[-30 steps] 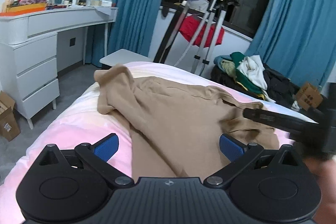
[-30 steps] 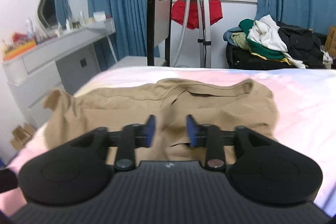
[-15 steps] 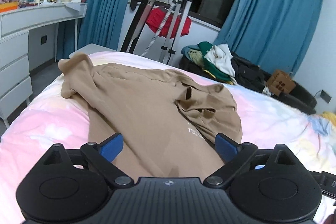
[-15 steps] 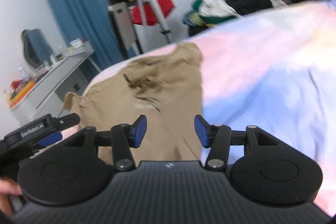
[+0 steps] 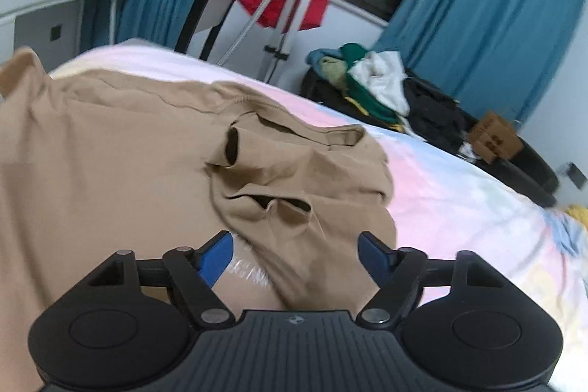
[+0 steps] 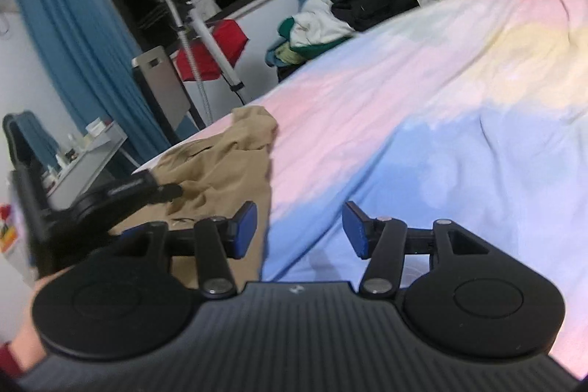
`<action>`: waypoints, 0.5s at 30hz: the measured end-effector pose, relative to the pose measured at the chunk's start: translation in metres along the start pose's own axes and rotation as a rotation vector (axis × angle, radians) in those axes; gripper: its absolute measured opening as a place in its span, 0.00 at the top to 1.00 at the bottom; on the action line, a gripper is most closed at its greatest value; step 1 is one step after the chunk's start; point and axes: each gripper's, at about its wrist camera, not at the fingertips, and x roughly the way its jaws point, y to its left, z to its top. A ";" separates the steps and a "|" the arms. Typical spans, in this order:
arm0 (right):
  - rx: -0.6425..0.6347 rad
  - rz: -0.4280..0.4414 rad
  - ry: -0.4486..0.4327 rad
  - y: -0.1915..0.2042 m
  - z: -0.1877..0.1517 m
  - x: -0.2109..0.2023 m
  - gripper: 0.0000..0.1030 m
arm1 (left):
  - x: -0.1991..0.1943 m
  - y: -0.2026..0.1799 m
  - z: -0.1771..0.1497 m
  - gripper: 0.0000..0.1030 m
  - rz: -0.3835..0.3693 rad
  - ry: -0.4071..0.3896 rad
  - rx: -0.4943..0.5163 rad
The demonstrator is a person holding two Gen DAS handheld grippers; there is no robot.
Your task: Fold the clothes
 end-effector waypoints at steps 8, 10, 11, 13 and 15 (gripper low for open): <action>0.087 0.032 0.055 -0.021 0.000 0.016 0.47 | 0.052 0.015 0.010 0.87 0.096 0.013 -0.084; 0.089 0.037 0.062 -0.022 0.000 0.017 0.47 | 0.045 0.021 0.017 0.88 0.108 0.005 -0.078; 0.081 0.039 0.066 -0.021 0.000 0.018 0.47 | 0.042 0.023 0.020 0.88 0.131 0.005 -0.062; 0.065 0.043 0.072 -0.019 -0.001 0.018 0.47 | 0.041 0.029 0.025 0.88 0.193 0.016 -0.014; 0.048 0.048 0.079 -0.017 -0.001 0.019 0.47 | 0.048 0.035 0.025 0.88 0.210 0.042 0.025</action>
